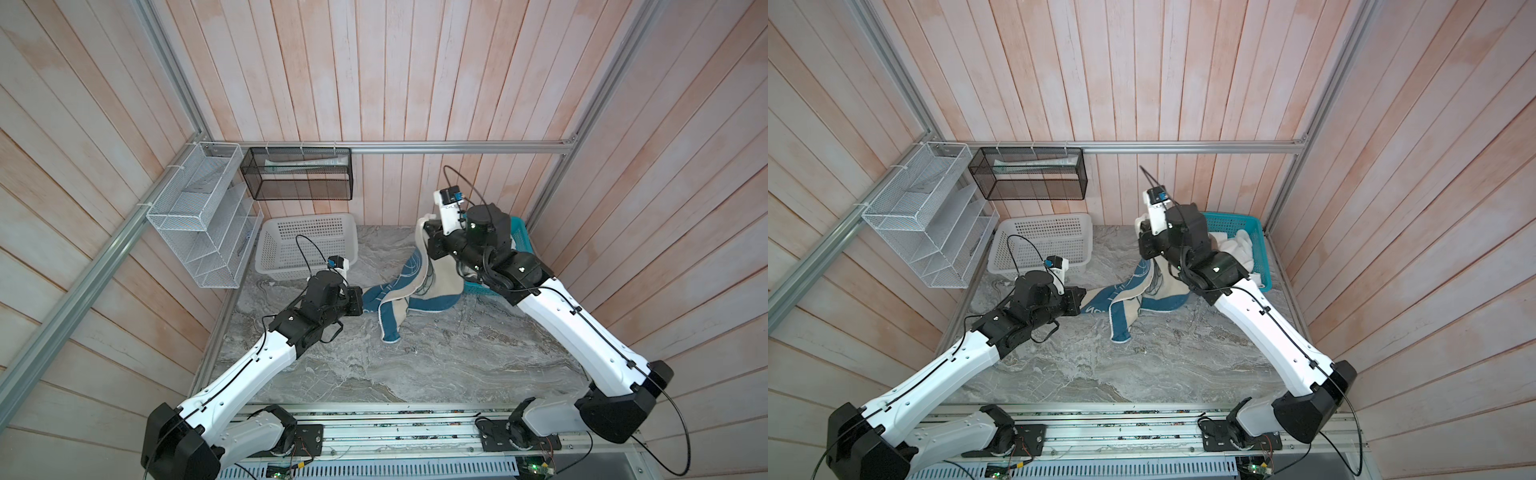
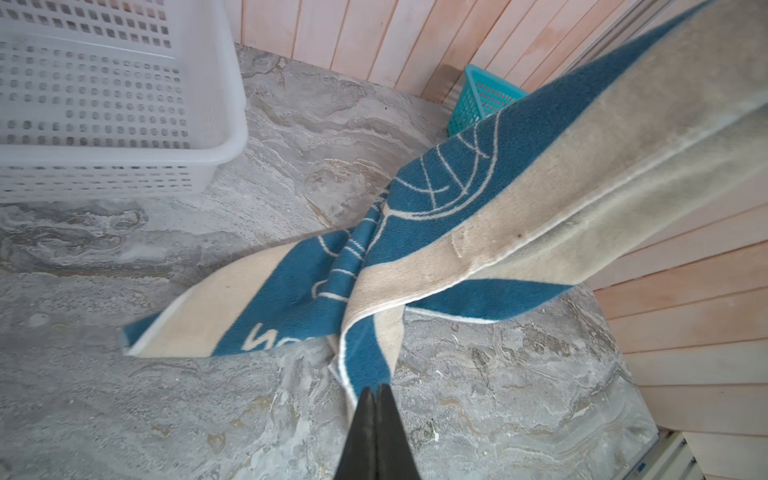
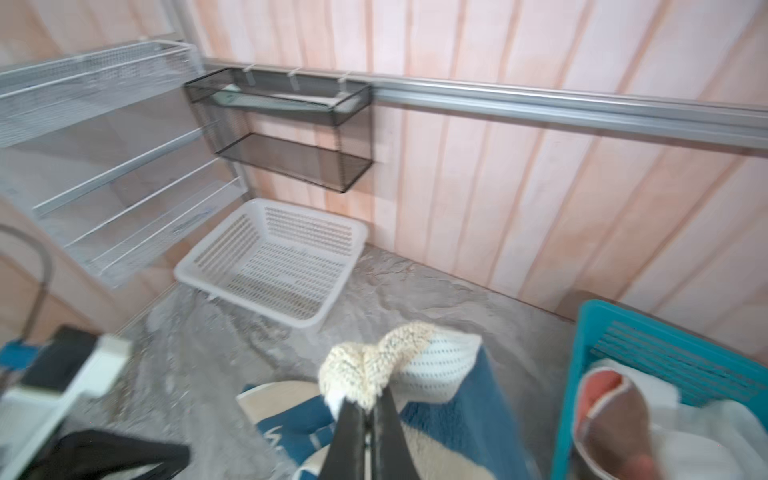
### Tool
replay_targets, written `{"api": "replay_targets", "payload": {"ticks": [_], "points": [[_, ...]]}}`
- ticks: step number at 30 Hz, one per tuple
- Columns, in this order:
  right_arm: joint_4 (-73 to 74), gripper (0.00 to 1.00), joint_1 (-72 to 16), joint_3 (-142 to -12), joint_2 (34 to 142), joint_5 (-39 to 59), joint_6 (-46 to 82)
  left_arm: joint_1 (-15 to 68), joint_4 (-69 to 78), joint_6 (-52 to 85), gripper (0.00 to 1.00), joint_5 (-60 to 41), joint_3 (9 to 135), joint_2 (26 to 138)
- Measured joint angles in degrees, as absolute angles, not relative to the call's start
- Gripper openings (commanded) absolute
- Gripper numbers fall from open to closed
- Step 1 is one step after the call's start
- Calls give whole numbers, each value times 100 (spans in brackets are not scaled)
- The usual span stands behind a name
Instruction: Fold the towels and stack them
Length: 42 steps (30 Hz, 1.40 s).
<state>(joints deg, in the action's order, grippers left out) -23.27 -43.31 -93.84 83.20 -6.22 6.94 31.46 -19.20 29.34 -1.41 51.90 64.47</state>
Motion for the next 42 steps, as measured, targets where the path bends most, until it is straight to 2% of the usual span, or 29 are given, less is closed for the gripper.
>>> {"api": "replay_targets", "payload": {"ticks": [1, 2, 4, 6, 9, 12, 17, 20, 22, 30, 36, 39, 42], "points": [[-2357, 0, -4569, -9445, 8482, -530, 770, 3089, -1914, 2939, 8, -172, 5129, 6414], [-2362, 7, -4799, -9459, 8691, -329, 882, 3011, -1892, 2956, 9, -209, 5028, 6355], [-2379, 28, -5135, -9441, 9223, 137, 1098, 2877, -1868, 2995, 16, -303, 4805, 6252], [-2440, 41, -5347, -9441, 9835, 663, 1219, 2744, -1848, 3046, 29, -408, 4545, 6149], [-2744, 47, -5448, -9426, 10403, 1116, 1258, 2561, -1868, 3225, 43, -558, 4213, 6058], [-2864, 51, -5288, -9179, 10261, 1153, 1243, 2355, -1876, 3393, 50, -685, 3898, 5979], [-2517, 52, -4106, -8333, 9411, 1286, 1496, 1916, -1863, 3704, 59, -871, 3463, 5946], [-2143, 54, -3223, -7728, 9201, 1396, 1706, 1435, -1798, 3892, 62, -1013, 3192, 5983], [-1920, 55, -2995, -7284, 9233, 1437, 1782, 1076, -1667, 3999, 62, -1186, 3015, 6049], [-1177, 56, -2641, -6042, 9907, 2134, 2158, -134, -642, 4029, 64, -2154, 2749, 7024], [-499, 56, -2486, -5806, 10200, 2316, 2449, -351, 82, 3813, 64, -2670, 2794, 8014], [-248, 56, -2497, -5813, 10366, 2438, 2512, -351, 480, 3774, 60, -2873, 2941, 8396], [-97, 56, -2497, -5813, 10571, 2571, 2552, -351, 838, 3776, 49, -3009, 3037, 8722]]}}
